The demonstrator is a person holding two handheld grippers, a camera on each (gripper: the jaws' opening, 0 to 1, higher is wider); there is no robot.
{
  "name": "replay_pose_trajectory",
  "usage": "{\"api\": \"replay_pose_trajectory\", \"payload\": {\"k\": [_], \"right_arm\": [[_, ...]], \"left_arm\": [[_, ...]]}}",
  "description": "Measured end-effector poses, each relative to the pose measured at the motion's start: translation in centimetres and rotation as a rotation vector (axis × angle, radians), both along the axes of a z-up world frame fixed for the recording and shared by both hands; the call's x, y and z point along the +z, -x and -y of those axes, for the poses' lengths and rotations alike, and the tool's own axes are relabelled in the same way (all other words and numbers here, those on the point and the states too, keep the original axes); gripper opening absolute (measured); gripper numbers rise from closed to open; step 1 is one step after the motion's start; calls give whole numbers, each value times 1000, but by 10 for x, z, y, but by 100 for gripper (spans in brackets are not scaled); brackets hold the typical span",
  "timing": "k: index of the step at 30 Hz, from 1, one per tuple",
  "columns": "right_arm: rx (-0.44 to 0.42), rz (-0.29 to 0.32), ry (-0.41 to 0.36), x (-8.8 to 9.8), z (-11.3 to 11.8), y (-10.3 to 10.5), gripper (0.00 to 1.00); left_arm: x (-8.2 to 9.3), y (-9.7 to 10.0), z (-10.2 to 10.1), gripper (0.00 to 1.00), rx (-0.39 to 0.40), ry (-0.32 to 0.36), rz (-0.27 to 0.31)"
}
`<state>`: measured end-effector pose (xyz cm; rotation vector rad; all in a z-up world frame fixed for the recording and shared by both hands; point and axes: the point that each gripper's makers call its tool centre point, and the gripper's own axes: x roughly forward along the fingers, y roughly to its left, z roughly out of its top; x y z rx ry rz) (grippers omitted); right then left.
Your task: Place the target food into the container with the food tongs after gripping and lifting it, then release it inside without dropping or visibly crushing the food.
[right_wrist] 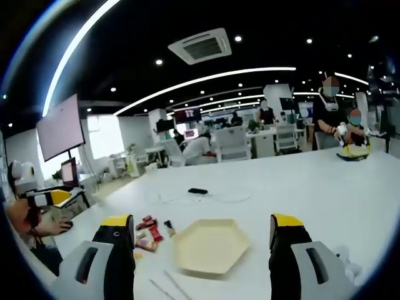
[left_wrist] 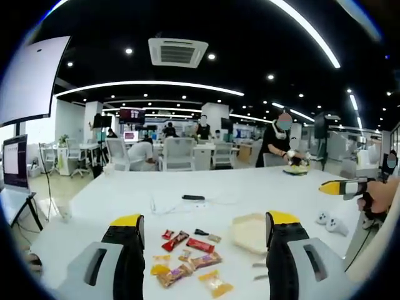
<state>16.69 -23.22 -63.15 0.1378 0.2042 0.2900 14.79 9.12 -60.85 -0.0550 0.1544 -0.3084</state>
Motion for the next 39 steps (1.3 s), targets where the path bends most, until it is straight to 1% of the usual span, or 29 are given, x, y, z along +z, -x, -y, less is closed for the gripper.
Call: {"api": "replay_pose_trajectory", "payload": {"k": [6,13,18,22,23,32,39], "right_arm": [[3,-4,4,0,-1,2,91],[8,2,16,3,-1,2,91],[9,1,21,3,-3,3,91],[6,-4,15,2,-4,5,91],[3,-4,7,3,-3,5,91],[-1,-16,13,-4,-1,8,90],[6,-22,14,-6,-5,7,90]], "left_arm": [[-2,2,0,79,1,5,-3],[-2,2,4,79,-11,14,-6],[-2,2,7,79,-22,12,-5],[-2,2,6,79,-15,1,-2],[-4,3,6,79,-20,7,-5],[-11,3,5,78,-26,3,-21],[-14,4,3,77,-28,0,-29]]}}
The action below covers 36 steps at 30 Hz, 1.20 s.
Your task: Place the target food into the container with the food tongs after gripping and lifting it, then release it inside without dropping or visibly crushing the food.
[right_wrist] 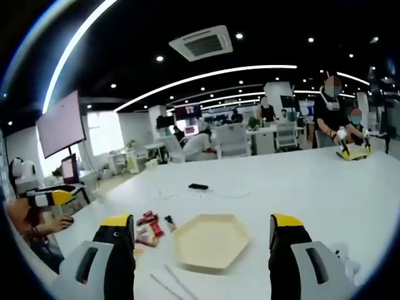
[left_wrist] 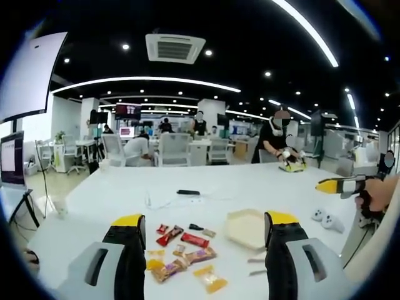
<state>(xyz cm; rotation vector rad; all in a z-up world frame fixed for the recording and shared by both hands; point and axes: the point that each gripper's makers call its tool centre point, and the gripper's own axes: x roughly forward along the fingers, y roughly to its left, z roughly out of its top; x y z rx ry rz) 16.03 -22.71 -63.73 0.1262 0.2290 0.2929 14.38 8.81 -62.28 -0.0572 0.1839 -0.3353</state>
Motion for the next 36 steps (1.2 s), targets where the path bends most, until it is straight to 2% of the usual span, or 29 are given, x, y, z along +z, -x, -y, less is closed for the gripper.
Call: {"api": "replay_pose_trajectory", "payload": {"k": [6,11,15,24,33,36], "right_arm": [[5,0,-1,0,-1,-2,90],[7,-2,-2,-1,-2,-2,90],[9,-1,-3,-1,-2,-3,90],[2,-8,-6,-4,1,-1,90],[-8,-14,-13,-7,5,3,90],[-9,-21,-11,-10,6,5,90]], "left_arm": [[-1,-1,-2,77,4,-1,-1],[-2,0,3,75,-10,5,-12],[-5,1,8,69,-36,14,-5],[-15,3,23,67,-98,30,-56],[-35,6,44,63,-184,-3,-112],[-36,7,50,62,-205,19,-120]]}}
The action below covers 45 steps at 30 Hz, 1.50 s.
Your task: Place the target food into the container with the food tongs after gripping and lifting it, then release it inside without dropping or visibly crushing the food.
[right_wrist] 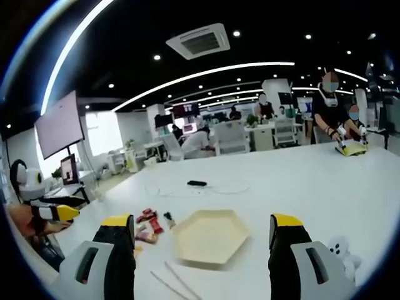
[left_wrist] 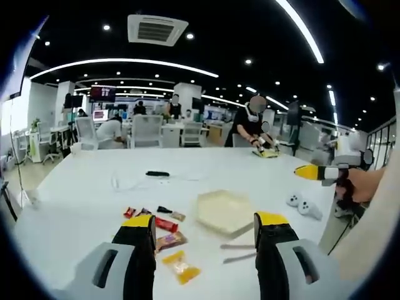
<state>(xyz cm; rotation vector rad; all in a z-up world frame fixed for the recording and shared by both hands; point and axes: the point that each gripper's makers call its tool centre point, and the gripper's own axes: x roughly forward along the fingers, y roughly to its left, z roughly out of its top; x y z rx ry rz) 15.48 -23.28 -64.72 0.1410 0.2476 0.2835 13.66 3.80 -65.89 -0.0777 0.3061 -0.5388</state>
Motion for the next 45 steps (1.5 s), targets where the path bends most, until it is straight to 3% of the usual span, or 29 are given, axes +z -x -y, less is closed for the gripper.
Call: {"api": "replay_pose_trajectory", "payload": {"k": [14,19,26,29,39,45], "right_arm": [[-19,-8,-1,-2,5,9,90],[11,-17,10,-5,-7,18,90],[22,-27,1,-8,-12,21,90],[33,-29,1,-9,-16,19,90],[55,-20,2,-5,-22,12,90],[47,-37,2,-9,-18,14,89]], "left_arm": [[-28,6,29,57,-109,-33,-78],[-35,8,42,55,-168,-28,-95],[-49,11,47,54,-192,-46,-123],[-56,16,53,53,-233,-84,-130],[-67,14,55,52,-238,-75,-154],[-80,13,64,53,-273,-114,-175]]}}
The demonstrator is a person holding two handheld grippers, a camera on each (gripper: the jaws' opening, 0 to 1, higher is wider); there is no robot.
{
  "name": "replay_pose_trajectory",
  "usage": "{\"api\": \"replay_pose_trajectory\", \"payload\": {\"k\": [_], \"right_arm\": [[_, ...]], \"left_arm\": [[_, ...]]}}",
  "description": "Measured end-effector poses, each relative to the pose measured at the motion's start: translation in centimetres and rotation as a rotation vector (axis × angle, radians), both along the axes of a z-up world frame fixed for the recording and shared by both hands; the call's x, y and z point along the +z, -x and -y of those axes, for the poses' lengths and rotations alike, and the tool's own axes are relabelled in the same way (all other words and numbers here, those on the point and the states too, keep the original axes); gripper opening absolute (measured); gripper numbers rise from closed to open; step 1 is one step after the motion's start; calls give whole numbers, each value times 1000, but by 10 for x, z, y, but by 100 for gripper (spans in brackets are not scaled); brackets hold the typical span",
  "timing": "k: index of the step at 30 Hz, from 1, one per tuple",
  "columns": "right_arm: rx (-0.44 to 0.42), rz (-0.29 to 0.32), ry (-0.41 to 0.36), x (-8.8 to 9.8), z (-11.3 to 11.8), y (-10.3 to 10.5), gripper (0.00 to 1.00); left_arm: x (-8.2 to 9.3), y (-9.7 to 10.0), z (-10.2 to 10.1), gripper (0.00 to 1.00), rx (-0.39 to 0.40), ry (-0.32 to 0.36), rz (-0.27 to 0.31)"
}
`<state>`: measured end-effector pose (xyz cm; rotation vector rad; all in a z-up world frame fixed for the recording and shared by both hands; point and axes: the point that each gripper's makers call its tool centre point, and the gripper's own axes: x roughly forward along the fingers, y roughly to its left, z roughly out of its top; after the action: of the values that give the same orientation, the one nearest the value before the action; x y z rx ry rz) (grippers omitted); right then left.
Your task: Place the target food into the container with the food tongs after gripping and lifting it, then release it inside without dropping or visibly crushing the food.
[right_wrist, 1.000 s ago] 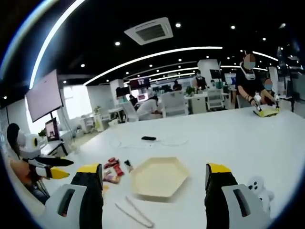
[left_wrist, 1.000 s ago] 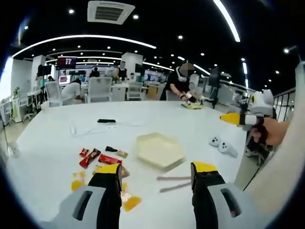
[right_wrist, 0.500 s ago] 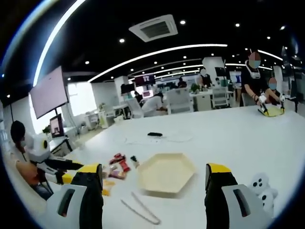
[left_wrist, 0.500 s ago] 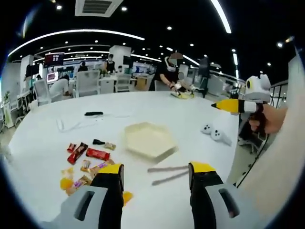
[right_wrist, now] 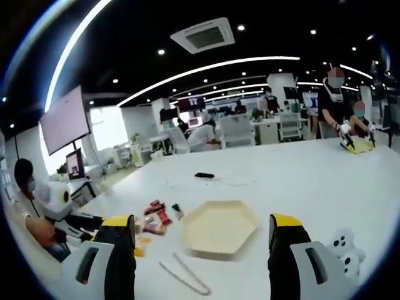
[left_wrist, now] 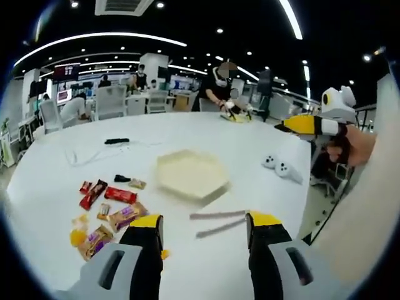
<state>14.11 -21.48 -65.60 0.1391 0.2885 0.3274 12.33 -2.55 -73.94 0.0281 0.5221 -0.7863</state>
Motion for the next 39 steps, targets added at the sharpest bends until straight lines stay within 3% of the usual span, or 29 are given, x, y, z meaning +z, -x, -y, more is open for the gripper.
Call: {"api": "replay_pose_trajectory", "payload": {"k": [14,39], "right_arm": [[0,-19,11,-7,2,0,88],[-32,-42,33,-14,10,9,86]], "left_arm": [[-23,5,5,46,-66,-72,-23],[-44,2,23,43,-151,-106,-61]]}}
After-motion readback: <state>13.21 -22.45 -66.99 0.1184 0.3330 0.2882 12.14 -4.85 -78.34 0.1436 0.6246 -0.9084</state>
